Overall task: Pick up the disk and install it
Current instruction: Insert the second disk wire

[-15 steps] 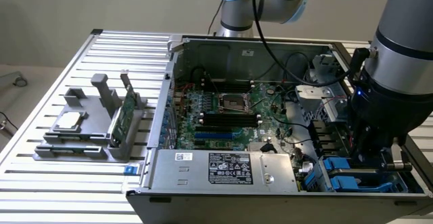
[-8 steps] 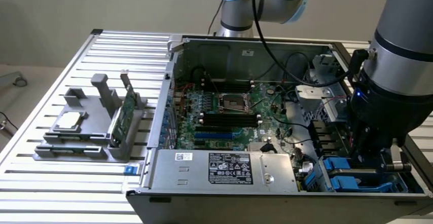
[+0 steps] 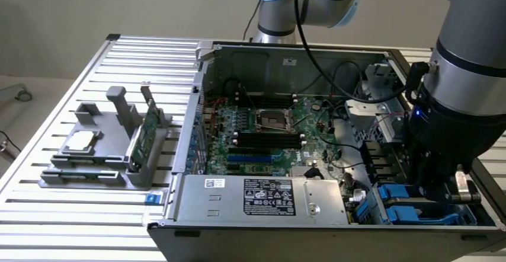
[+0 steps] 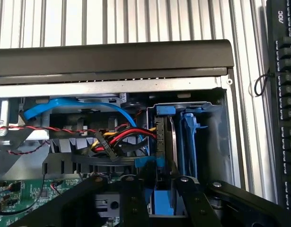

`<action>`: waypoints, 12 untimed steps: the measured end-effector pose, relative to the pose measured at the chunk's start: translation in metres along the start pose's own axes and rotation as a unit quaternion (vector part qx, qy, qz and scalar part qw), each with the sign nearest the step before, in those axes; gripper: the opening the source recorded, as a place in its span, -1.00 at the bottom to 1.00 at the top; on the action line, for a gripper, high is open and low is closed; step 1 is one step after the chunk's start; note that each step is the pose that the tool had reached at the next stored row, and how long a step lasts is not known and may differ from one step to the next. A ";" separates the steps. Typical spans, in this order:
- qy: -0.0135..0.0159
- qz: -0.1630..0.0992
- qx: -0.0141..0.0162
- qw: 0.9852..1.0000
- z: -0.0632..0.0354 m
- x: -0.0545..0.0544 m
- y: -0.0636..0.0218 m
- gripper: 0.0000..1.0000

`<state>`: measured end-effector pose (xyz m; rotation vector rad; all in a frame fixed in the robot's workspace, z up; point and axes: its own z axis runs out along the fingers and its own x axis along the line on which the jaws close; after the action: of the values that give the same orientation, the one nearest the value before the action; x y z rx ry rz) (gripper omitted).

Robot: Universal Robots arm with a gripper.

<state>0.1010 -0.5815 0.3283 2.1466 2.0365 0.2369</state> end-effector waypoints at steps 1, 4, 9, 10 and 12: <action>-0.001 0.000 0.000 1.000 -0.0023 0.000 0.0005 -0.40; -0.002 0.000 0.000 1.000 -0.0101 0.000 0.0023 -0.15; -0.002 0.000 0.000 1.000 -0.0207 -0.001 0.0039 -0.15; -0.002 0.000 0.000 1.000 -0.0223 -0.001 0.0034 -0.15; -0.002 0.000 0.000 1.000 -0.0247 -0.001 -0.0003 -0.15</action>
<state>0.0949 -0.5824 0.3522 2.1445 2.0351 0.2326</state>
